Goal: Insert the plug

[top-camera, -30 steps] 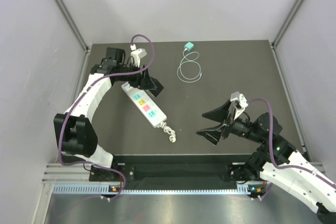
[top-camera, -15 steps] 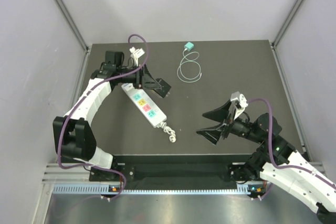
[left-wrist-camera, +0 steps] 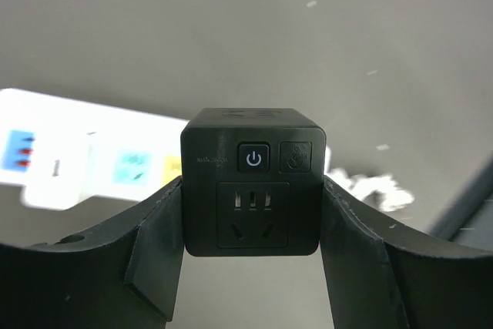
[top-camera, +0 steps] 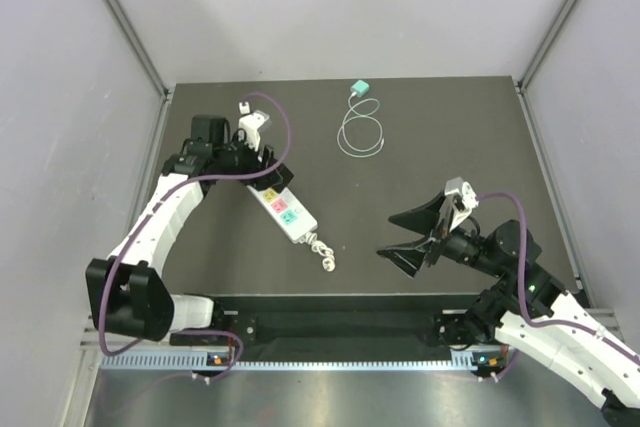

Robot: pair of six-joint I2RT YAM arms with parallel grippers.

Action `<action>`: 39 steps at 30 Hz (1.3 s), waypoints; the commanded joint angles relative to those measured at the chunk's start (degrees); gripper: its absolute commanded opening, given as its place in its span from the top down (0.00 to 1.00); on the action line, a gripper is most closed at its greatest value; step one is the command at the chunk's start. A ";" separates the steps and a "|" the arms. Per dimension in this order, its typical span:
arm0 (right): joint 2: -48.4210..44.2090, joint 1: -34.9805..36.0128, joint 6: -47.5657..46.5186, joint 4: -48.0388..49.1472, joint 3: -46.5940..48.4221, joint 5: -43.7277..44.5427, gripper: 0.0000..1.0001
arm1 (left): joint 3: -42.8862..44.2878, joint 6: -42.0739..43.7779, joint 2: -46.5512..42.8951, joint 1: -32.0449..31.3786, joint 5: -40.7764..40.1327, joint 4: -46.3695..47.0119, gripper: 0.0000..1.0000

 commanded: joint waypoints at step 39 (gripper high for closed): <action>2.92 -0.39 -2.10 -1.20 2.95 0.65 0.01 | -1.02 15.45 17.48 0.05 -9.61 -1.29 1.00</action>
